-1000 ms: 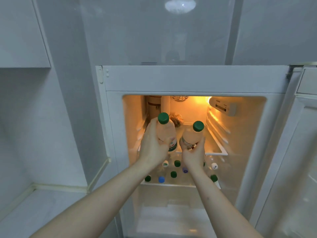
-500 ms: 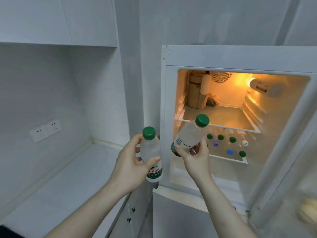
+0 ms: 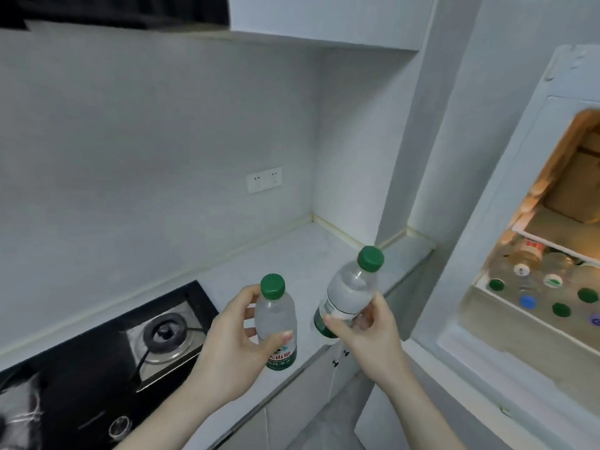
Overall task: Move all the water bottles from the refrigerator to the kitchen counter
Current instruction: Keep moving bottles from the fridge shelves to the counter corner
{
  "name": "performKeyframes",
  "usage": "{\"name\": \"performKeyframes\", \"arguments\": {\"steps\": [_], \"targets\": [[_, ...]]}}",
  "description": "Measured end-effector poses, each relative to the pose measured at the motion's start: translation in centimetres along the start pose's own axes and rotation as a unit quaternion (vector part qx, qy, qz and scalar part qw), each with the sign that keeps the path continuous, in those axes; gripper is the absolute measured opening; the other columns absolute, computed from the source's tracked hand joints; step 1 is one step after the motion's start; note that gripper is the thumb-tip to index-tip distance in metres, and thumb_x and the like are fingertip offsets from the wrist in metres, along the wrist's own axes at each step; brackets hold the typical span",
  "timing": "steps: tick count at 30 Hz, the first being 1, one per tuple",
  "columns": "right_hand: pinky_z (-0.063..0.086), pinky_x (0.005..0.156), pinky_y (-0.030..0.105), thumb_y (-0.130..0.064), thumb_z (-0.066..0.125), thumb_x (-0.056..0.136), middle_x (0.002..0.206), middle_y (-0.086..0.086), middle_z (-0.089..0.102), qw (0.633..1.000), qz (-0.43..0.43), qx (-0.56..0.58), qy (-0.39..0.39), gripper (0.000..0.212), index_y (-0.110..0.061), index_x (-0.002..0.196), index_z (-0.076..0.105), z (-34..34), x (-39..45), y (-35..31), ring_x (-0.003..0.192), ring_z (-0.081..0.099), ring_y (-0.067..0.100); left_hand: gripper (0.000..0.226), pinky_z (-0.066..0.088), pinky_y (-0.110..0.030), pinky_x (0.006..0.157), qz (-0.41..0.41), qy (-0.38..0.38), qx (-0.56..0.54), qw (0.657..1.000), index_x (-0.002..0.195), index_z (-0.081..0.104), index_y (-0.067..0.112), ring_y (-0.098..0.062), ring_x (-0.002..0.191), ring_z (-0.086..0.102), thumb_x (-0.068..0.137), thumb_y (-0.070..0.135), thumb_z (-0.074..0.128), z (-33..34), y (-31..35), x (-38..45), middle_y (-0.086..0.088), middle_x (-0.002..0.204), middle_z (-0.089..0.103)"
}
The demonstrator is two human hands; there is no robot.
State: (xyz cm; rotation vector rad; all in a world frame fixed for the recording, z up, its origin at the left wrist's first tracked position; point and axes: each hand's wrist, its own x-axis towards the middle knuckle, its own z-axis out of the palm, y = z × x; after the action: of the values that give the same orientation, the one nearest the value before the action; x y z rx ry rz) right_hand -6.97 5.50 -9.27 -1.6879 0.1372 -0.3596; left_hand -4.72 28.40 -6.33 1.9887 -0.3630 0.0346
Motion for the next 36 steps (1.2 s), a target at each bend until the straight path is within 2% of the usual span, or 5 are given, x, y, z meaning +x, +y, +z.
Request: {"name": "performKeyframes", "arguments": {"steps": [5,18,27,33,36], "targets": [[0.056,0.095,0.026,-0.012,0.092,0.073,0.107,-0.015,0.075,0.990,0.013,-0.027,-0.141,0.054,-0.030,0.115,0.063,5.5,1.3,1.3,0.103,0.071,0.008,0.053,0.046,-0.002,0.082,-0.062,0.094,0.047,0.993,0.118,0.057,0.039,0.008,0.109,0.061,0.079,0.021,0.088,-3.0,-2.5,-2.8,0.032,0.110,0.066],[0.056,0.086,0.021,-0.019,0.095,0.070,0.111,-0.015,0.075,0.894,-0.032,-0.035,-0.446,0.063,-0.034,0.122,0.063,19.0,-2.1,1.5,0.105,0.071,0.005,0.056,0.056,-0.021,0.089,-0.215,0.335,0.072,0.914,0.120,0.055,0.045,-0.001,0.113,0.063,0.079,0.024,0.087,-9.0,-4.9,-15.8,0.025,0.116,0.068],[0.054,0.078,0.011,-0.013,0.094,0.071,0.110,-0.015,0.075,0.825,-0.084,-0.016,-0.559,0.058,-0.036,0.116,0.065,28.1,-11.2,-2.2,0.104,0.069,0.003,0.051,0.061,-0.032,0.081,-0.260,0.462,0.078,0.844,0.117,0.058,0.038,-0.008,0.101,0.068,0.079,0.021,0.087,-15.0,-4.7,-28.1,0.024,0.108,0.069],[0.056,0.083,0.017,-0.022,0.096,0.068,0.113,-0.021,0.073,0.797,-0.092,-0.014,-0.596,0.063,-0.042,0.118,0.063,33.6,-19.1,-4.3,0.108,0.068,-0.002,0.051,0.054,-0.016,0.066,-0.275,0.510,0.078,0.812,0.118,0.055,0.038,-0.007,0.084,0.073,0.081,0.023,0.086,-19.2,-3.9,-36.6,0.019,0.106,0.068],[0.056,0.081,0.016,-0.018,0.096,0.067,0.112,-0.023,0.072,0.787,-0.101,-0.005,-0.609,0.063,-0.041,0.116,0.063,36.5,-23.7,-5.4,0.107,0.067,-0.002,0.052,0.060,-0.026,0.070,-0.288,0.525,0.068,0.798,0.121,0.054,0.035,-0.008,0.081,0.075,0.081,0.023,0.086,-21.6,-3.7,-41.2,0.014,0.107,0.069]]}}
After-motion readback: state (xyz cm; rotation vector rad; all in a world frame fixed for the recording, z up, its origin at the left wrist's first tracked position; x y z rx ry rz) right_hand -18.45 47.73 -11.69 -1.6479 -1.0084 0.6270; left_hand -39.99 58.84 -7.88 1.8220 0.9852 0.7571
